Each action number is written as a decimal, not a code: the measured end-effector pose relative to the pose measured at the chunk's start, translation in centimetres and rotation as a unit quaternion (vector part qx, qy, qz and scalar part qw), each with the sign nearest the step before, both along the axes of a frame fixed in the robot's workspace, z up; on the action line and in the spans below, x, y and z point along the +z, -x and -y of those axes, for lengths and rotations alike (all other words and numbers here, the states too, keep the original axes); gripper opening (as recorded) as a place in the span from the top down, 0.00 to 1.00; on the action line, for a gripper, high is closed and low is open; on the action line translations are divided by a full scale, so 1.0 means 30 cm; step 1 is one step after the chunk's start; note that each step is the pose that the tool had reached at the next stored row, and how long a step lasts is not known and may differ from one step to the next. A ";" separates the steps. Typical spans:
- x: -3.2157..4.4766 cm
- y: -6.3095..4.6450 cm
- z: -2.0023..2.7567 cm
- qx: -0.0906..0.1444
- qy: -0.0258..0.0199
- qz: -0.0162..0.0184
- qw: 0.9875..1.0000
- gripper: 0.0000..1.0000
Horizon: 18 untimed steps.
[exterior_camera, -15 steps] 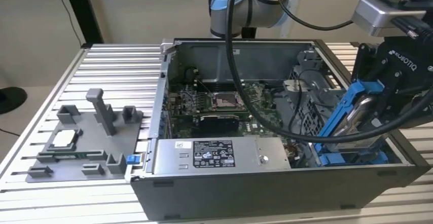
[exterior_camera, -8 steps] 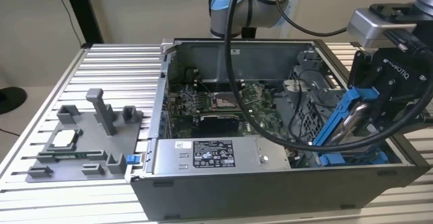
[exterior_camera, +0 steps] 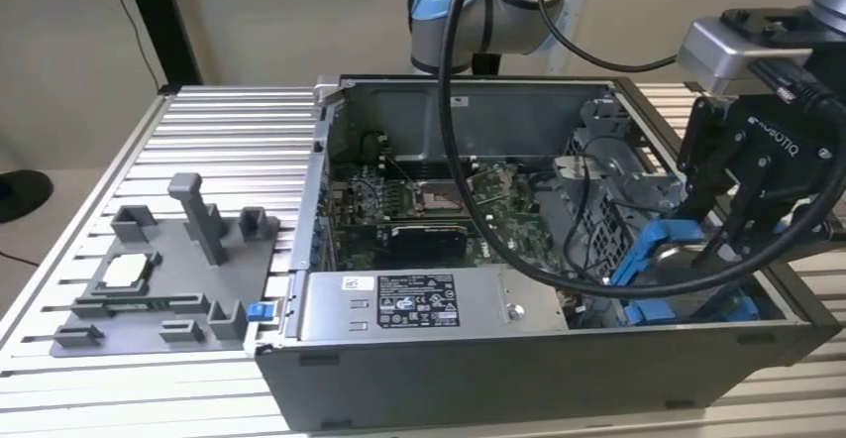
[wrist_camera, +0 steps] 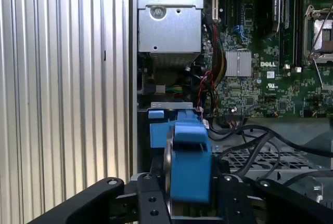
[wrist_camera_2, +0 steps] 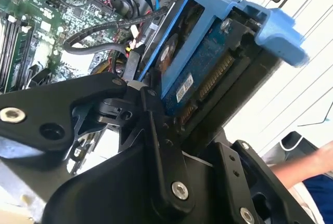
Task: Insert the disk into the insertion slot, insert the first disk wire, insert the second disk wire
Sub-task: 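Insert the disk into the insertion slot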
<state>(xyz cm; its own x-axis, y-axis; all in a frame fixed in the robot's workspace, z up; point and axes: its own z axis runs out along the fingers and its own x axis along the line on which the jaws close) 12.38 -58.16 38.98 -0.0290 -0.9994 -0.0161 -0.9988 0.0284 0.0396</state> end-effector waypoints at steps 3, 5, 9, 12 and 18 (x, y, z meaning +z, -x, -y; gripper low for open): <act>0.000 0.000 0.000 0.000 0.000 0.000 1.000 1.00; 0.000 0.000 0.000 0.000 0.000 0.000 1.000 1.00; 0.000 0.000 0.000 0.000 0.000 0.000 1.000 1.00; 0.001 0.000 0.000 0.000 0.000 0.000 1.000 1.00; 0.015 0.000 0.000 0.000 0.000 0.000 1.000 0.00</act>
